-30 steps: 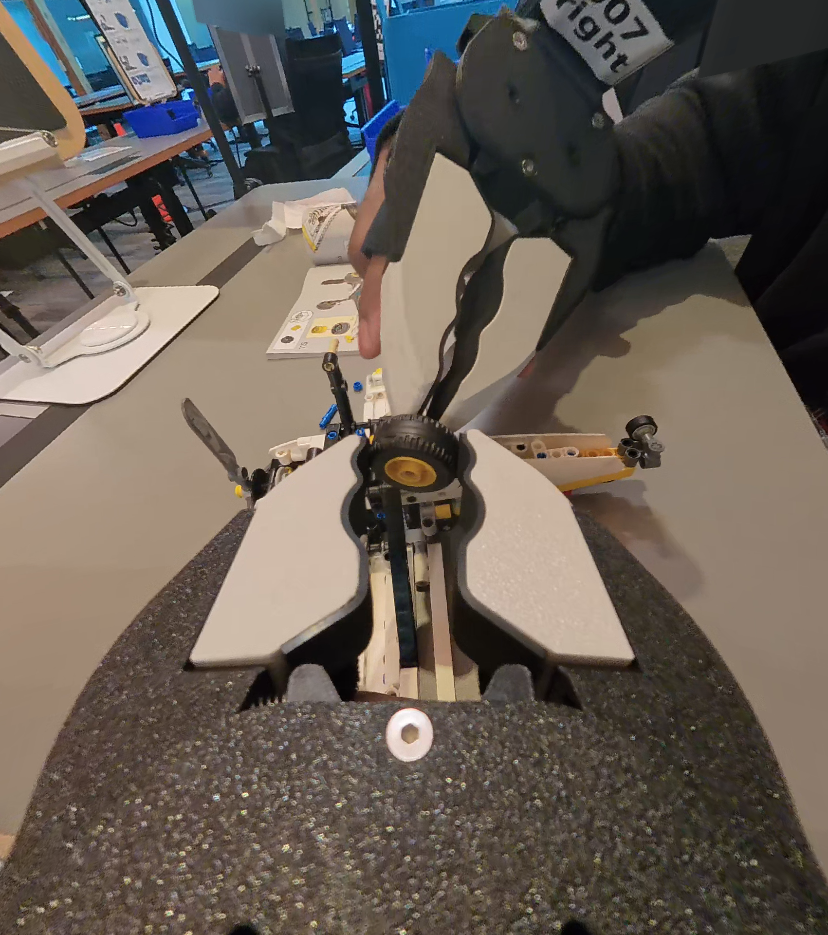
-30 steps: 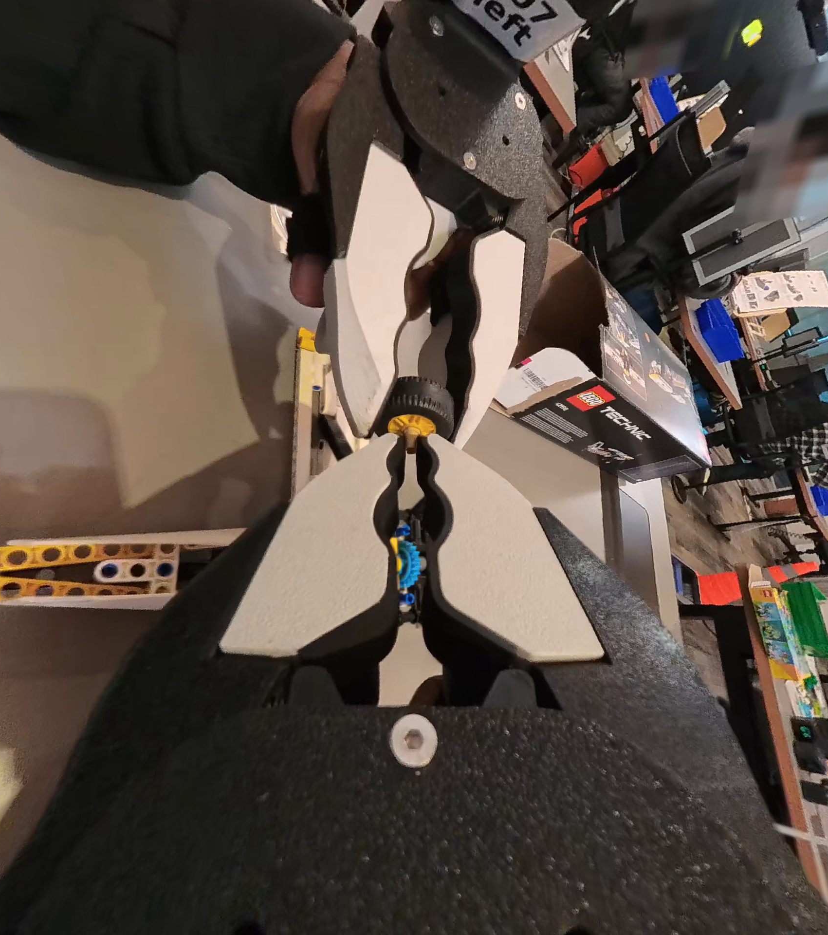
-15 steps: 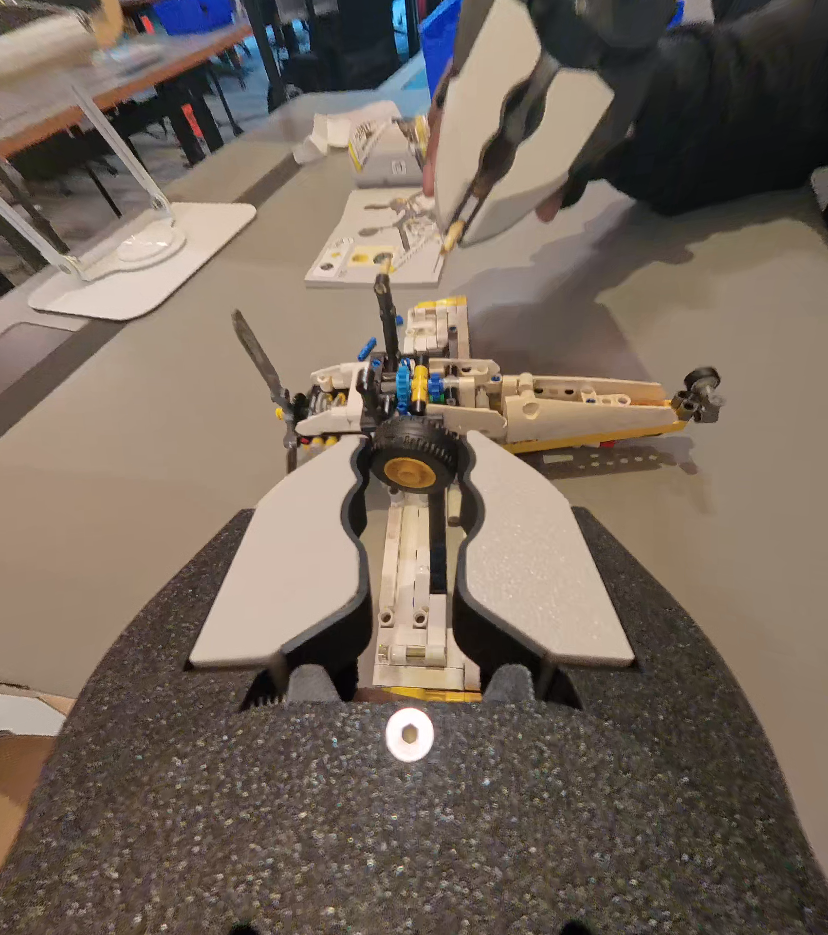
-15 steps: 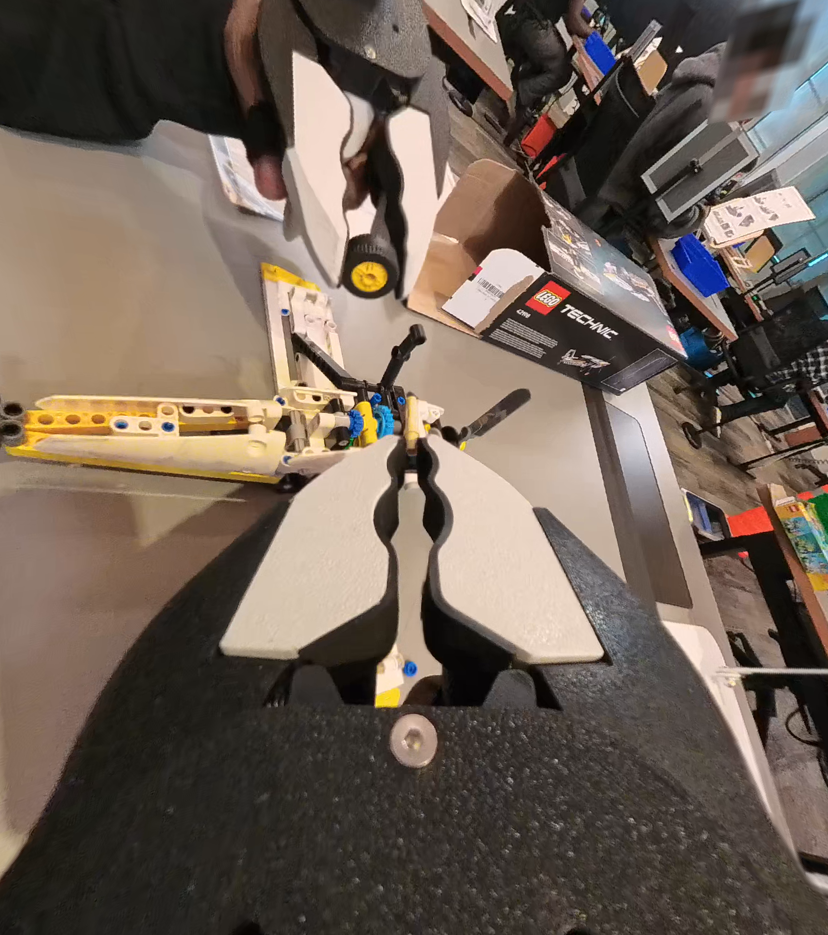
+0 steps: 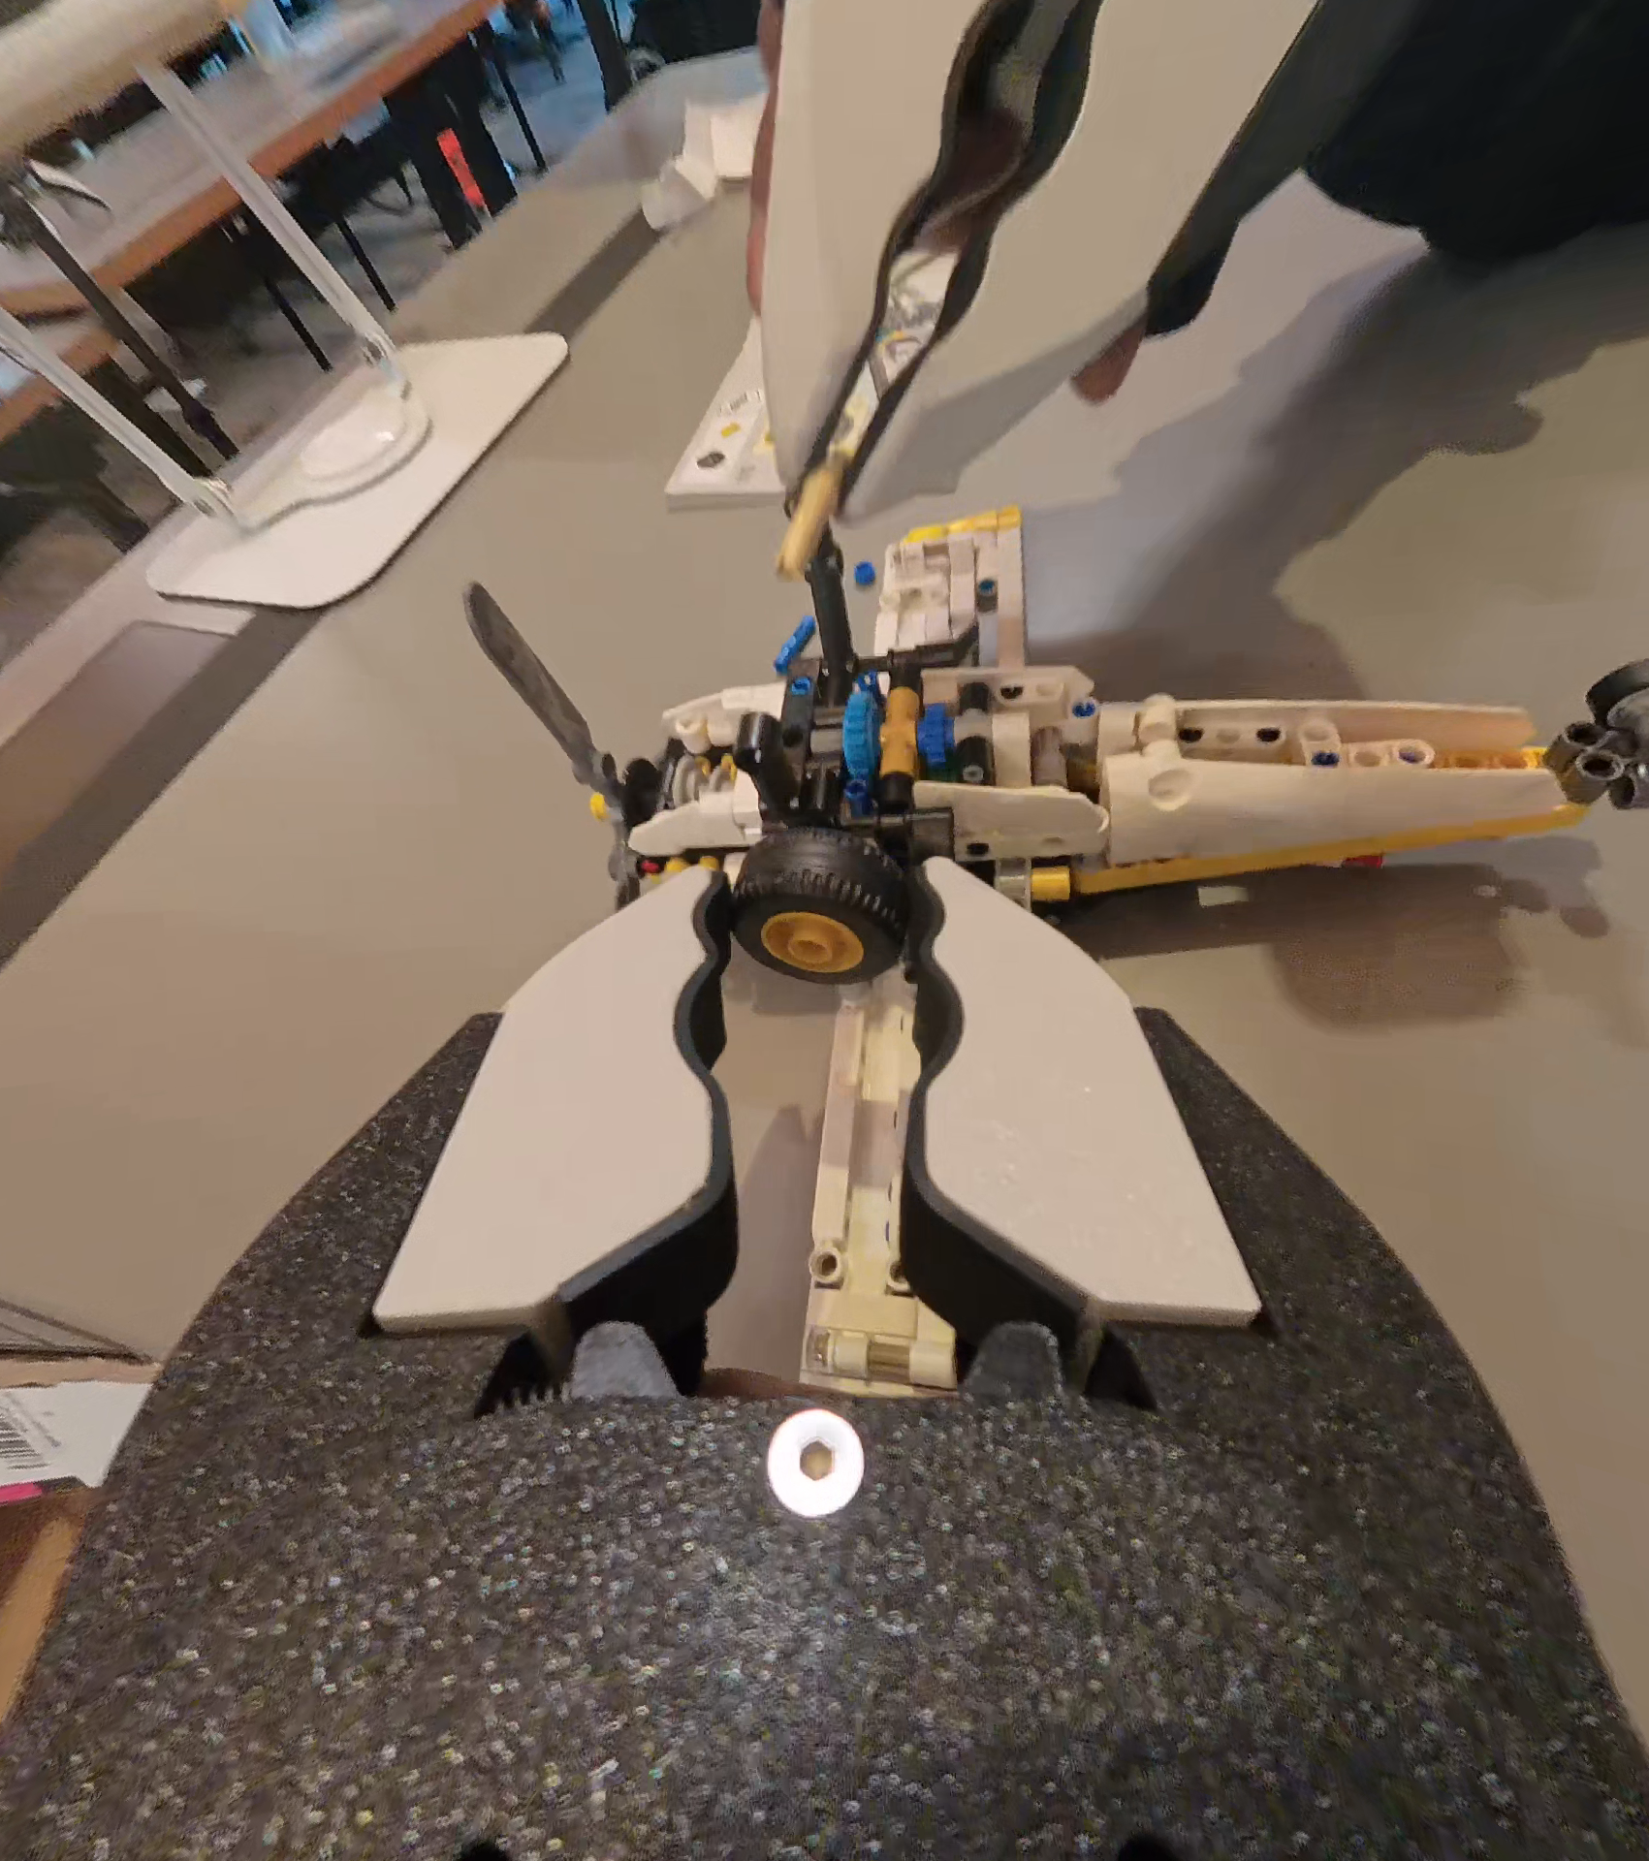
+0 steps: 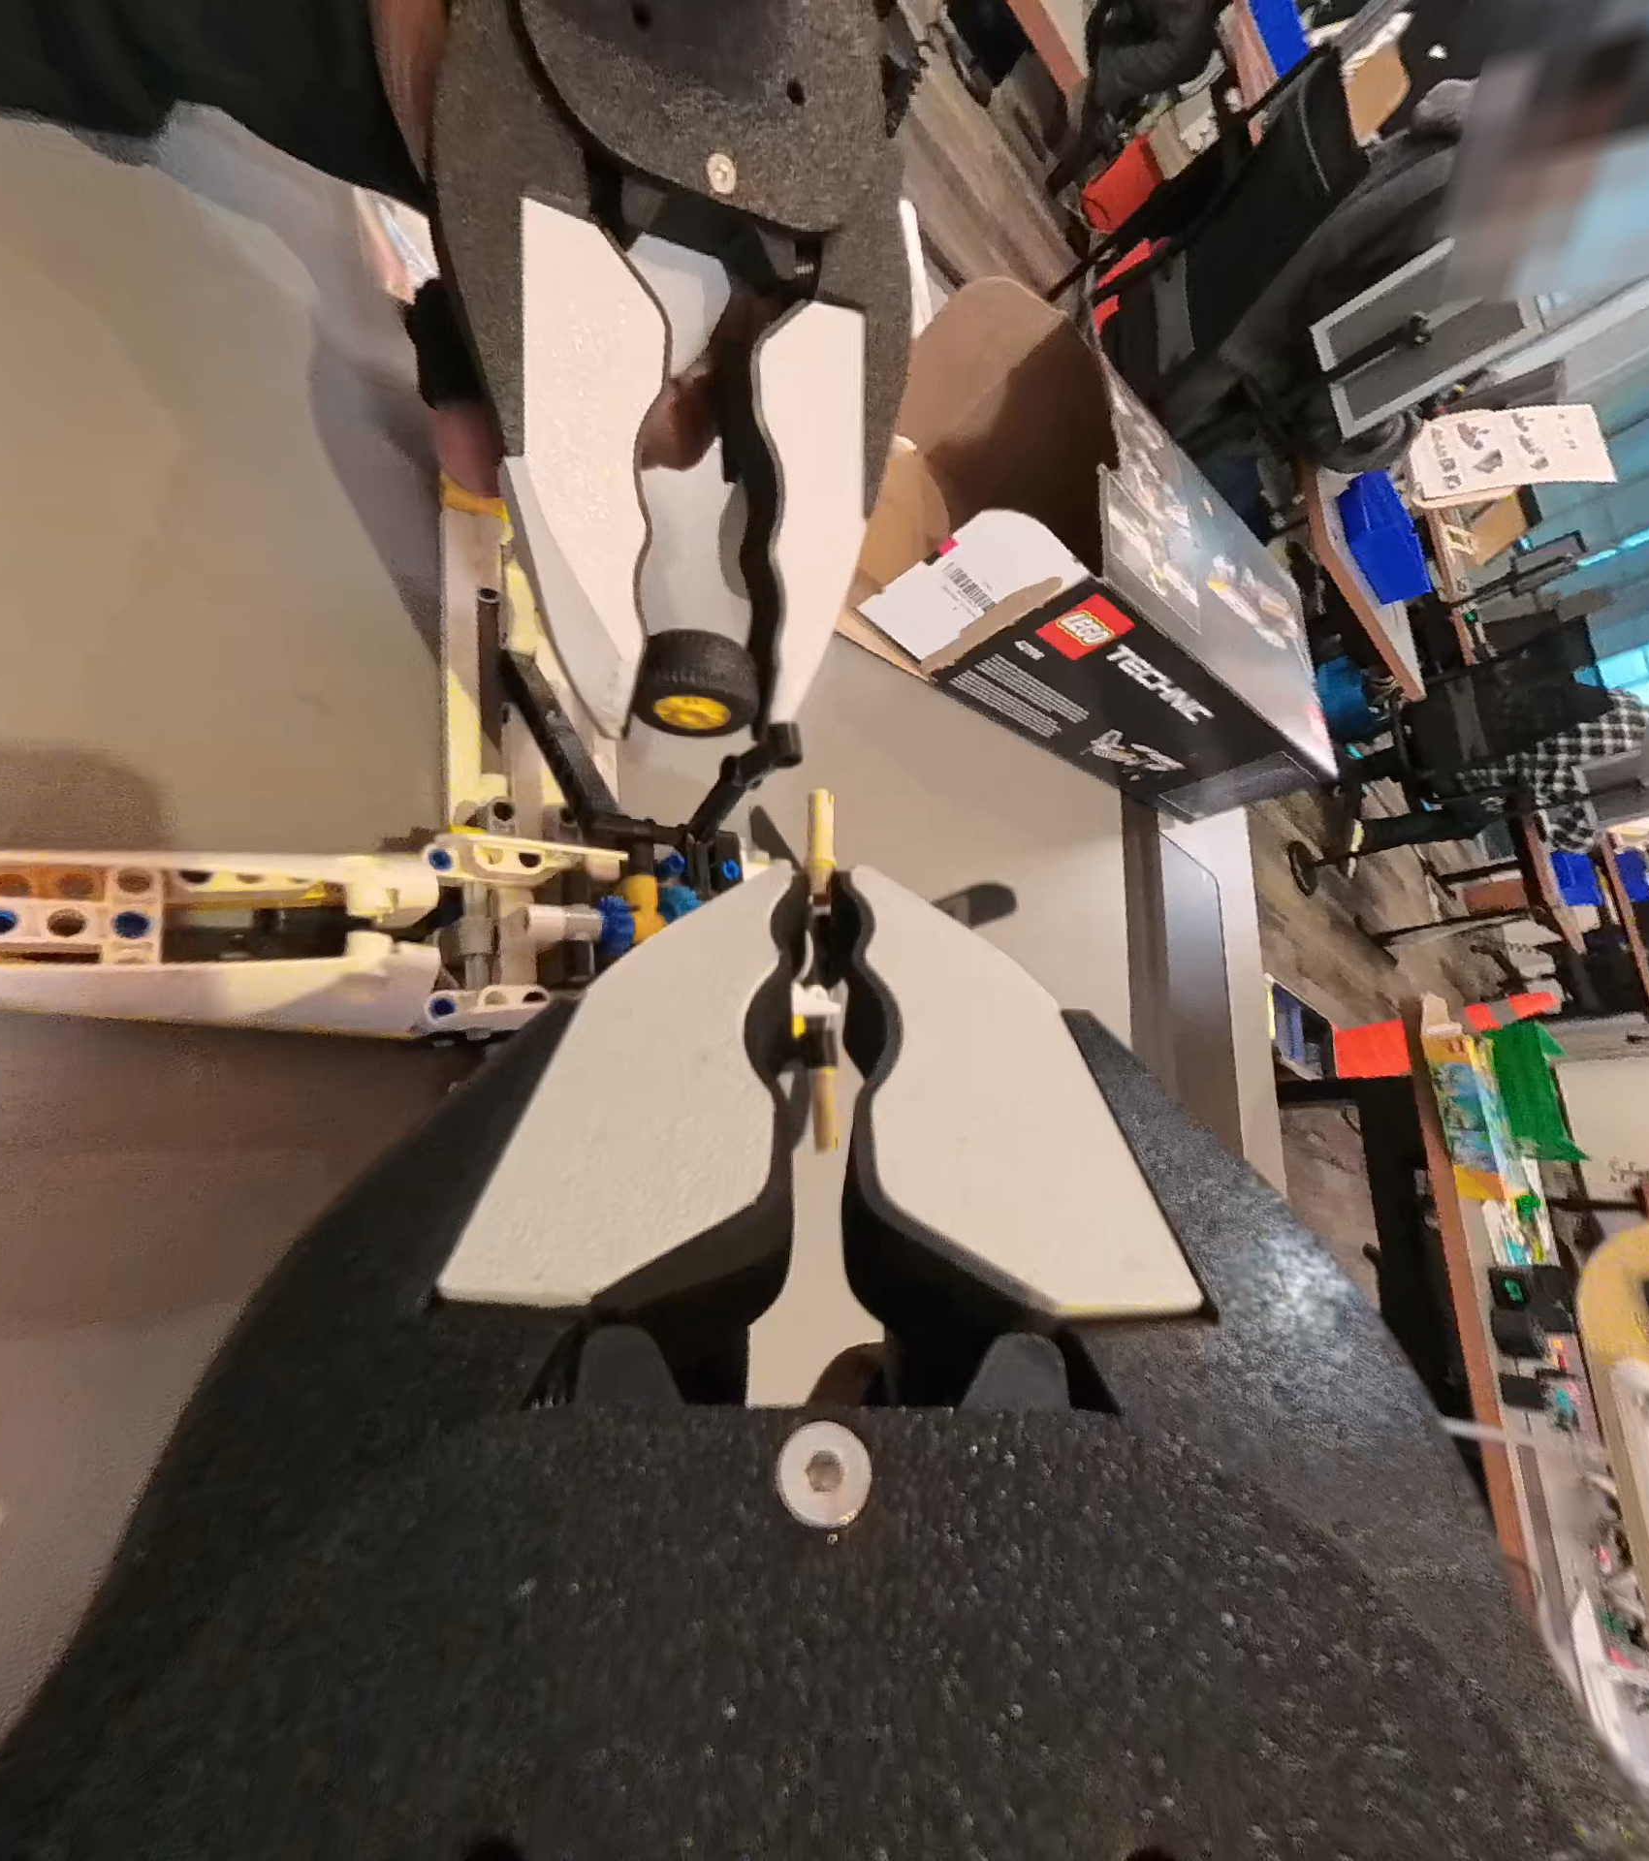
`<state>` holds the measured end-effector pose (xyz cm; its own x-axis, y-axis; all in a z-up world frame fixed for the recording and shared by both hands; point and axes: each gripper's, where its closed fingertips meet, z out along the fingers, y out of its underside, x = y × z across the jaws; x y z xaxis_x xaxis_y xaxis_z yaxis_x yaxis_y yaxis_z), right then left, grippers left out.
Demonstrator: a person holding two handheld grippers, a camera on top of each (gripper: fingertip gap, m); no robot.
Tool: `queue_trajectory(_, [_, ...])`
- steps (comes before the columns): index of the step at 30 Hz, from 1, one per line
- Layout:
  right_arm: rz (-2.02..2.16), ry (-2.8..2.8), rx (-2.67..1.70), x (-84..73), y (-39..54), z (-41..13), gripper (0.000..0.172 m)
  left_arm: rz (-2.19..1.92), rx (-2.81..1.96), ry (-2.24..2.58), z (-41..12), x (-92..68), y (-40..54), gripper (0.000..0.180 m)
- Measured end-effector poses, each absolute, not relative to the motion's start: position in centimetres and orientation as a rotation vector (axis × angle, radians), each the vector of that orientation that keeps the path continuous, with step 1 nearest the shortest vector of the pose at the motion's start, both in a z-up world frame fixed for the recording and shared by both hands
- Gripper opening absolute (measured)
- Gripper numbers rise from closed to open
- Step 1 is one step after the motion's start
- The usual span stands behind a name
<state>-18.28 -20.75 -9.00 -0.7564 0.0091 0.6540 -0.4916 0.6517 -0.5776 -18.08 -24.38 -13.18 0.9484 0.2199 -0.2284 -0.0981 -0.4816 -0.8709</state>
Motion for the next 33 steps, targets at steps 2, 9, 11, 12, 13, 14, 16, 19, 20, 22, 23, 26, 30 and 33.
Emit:
queue_trajectory(2, [0.980, -2.284, 0.390, -18.6, -21.2, -9.7, 0.004, 0.398, -2.015, -0.083, -12.7, -18.2, -24.2, 0.035])
queue_trajectory(9, [0.936, -2.262, 0.446, -19.1, -22.1, -10.9, 0.004, 0.413, -2.003, -0.076, -12.7, -18.4, -24.1, 0.035])
queue_trajectory(11, [0.944, -2.248, 0.462, -19.1, -22.2, -11.0, 0.004, 0.415, -1.986, -0.073, -12.5, -18.4, -24.0, 0.034])
queue_trajectory(12, [0.948, -2.239, 0.471, -19.2, -22.2, -11.0, 0.004, 0.410, -1.981, -0.067, -12.4, -18.3, -23.9, 0.034])
queue_trajectory(13, [0.958, -2.233, 0.479, -19.2, -22.3, -11.0, 0.004, 0.410, -1.980, -0.063, -12.4, -18.3, -23.8, 0.034])
queue_trajectory(14, [0.970, -2.228, 0.485, -19.1, -22.3, -10.9, 0.004, 0.412, -1.983, -0.060, -12.4, -18.3, -23.8, 0.034])
queue_trajectory(16, [0.992, -2.222, 0.502, -19.1, -22.3, -10.9, 0.004, 0.413, -1.984, -0.054, -12.5, -18.2, -23.6, 0.034])
queue_trajectory(19, [1.057, -2.206, 0.513, -18.9, -22.3, -10.5, 0.004, 0.416, -1.982, -0.056, -12.6, -18.3, -23.4, 0.034])
queue_trajectory(20, [1.080, -2.205, 0.514, -18.8, -22.3, -10.4, 0.004, 0.413, -1.980, -0.057, -12.5, -18.3, -23.4, 0.034])
queue_trajectory(22, [1.088, -2.212, 0.512, -19.0, -22.3, -10.5, 0.004, 0.412, -1.974, -0.056, -12.5, -18.3, -23.3, 0.034])
queue_trajectory(23, [1.090, -2.212, 0.515, -19.0, -22.3, -10.6, 0.004, 0.412, -1.973, -0.056, -12.5, -18.3, -23.3, 0.034])
queue_trajectory(26, [1.109, -2.210, 0.524, -19.0, -22.4, -10.6, 0.004, 0.414, -1.966, -0.053, -12.5, -18.3, -23.3, 0.034])
queue_trajectory(30, [1.156, -2.208, 0.543, -19.0, -22.3, -10.5, 0.004, 0.421, -1.958, -0.049, -12.5, -18.4, -23.1, 0.034])
queue_trajectory(33, [1.192, -2.206, 0.573, -19.1, -22.2, -10.6, 0.004, 0.407, -1.949, -0.041, -12.5, -18.3, -23.1, 0.034])
